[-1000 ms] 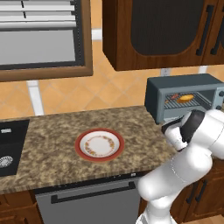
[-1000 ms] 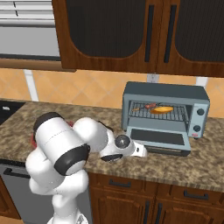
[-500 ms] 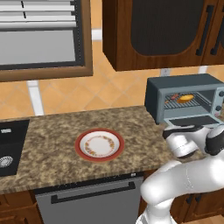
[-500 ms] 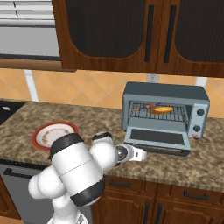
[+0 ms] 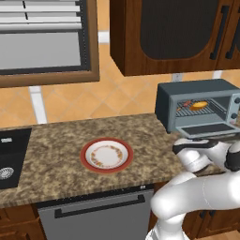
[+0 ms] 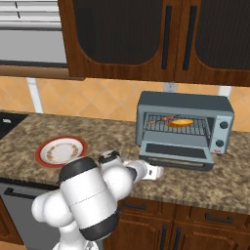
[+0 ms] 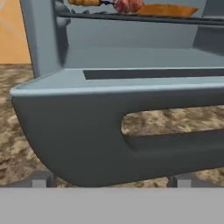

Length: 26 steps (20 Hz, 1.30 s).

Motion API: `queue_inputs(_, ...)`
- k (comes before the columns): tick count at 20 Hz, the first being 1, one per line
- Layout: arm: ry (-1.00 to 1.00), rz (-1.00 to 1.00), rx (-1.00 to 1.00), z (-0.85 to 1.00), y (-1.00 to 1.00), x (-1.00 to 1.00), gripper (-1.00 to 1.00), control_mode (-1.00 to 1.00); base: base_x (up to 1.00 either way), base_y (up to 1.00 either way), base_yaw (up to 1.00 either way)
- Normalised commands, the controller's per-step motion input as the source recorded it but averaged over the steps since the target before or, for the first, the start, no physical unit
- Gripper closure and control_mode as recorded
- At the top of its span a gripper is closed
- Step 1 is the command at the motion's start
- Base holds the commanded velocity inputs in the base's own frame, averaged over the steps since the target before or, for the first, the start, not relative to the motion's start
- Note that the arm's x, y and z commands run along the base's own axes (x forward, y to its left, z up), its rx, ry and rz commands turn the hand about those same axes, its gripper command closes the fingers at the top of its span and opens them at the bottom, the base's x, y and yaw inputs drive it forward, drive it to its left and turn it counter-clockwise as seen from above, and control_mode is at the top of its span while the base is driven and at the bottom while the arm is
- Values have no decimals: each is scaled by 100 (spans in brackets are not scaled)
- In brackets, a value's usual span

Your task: Pick up the kebab skewer and baguette bread, and place them inside the toaster oven. Close the toaster oven door and start by setting the timer.

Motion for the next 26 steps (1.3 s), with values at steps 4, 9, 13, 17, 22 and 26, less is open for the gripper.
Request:
queue_inputs(4,0,-1,0,100,-60,9,-100,-100,0,0,0)
queue_inputs(9,6,-1,0,100,-62,0,-100,-100,0,0,0)
queue_inputs(13,21,0,0,100,-78,0,-100,-100,0,0,0)
queue_inputs(17,32,0,0,100,-72,7,-100,-100,0,0,0)
queue_inputs(22,27,0,4,65,-15,59,-100,-100,0,0,0)
queue_inputs(26,20,1,11,15,0,67,-100,-100,0,0,0)
